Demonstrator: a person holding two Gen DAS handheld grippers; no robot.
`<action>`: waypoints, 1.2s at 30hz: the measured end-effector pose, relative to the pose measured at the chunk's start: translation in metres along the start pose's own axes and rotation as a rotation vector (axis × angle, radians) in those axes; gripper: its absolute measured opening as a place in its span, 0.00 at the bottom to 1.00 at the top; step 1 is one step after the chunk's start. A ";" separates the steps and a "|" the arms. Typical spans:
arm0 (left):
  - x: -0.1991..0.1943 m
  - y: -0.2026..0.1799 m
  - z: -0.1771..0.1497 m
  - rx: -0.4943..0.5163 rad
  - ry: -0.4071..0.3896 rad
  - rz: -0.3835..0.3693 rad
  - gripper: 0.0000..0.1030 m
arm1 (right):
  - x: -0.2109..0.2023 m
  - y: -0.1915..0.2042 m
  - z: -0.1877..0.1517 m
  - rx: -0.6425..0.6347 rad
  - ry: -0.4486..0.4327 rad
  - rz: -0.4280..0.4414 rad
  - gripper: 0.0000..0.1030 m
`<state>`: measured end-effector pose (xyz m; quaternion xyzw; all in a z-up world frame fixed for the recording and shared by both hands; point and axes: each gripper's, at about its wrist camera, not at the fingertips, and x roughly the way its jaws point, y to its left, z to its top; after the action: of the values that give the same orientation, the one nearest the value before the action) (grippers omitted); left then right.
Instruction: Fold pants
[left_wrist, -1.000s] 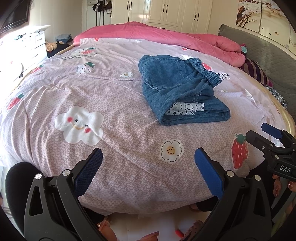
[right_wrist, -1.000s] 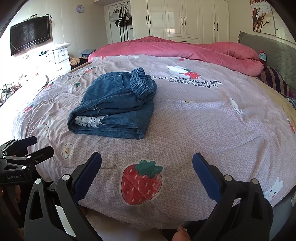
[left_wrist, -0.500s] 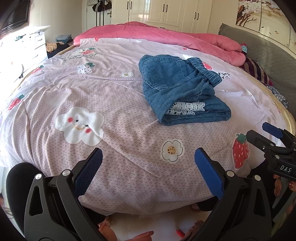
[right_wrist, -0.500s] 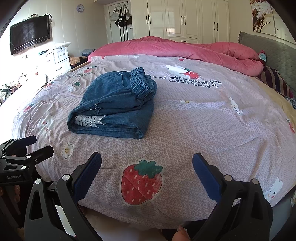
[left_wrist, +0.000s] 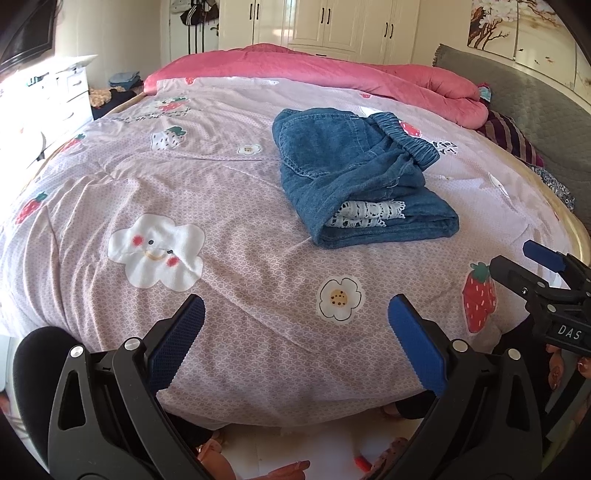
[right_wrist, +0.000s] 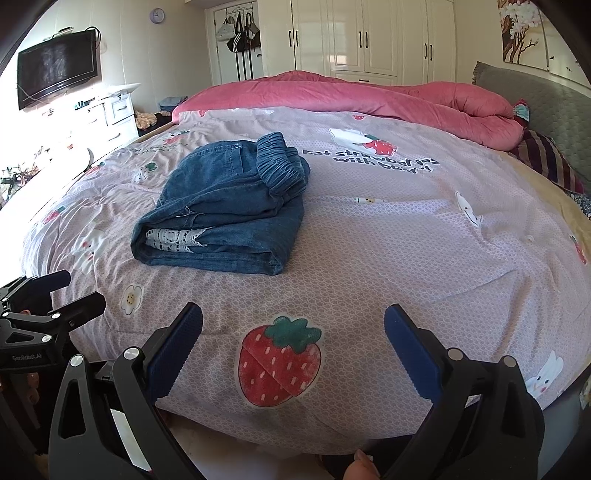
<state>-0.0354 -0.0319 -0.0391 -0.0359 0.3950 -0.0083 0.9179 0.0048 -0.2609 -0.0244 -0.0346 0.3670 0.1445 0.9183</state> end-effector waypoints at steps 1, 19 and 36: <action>0.000 0.000 0.000 0.003 0.001 0.002 0.91 | 0.000 0.000 0.000 -0.001 0.000 -0.002 0.96; -0.002 -0.006 0.003 0.051 -0.004 0.050 0.91 | 0.003 -0.007 -0.003 0.020 0.017 -0.038 0.96; 0.048 0.106 0.082 -0.074 0.045 0.133 0.91 | 0.020 -0.122 0.035 0.210 -0.009 -0.209 0.96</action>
<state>0.0556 0.0769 -0.0252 -0.0432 0.4171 0.0667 0.9054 0.0772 -0.3670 -0.0179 0.0242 0.3702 0.0092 0.9286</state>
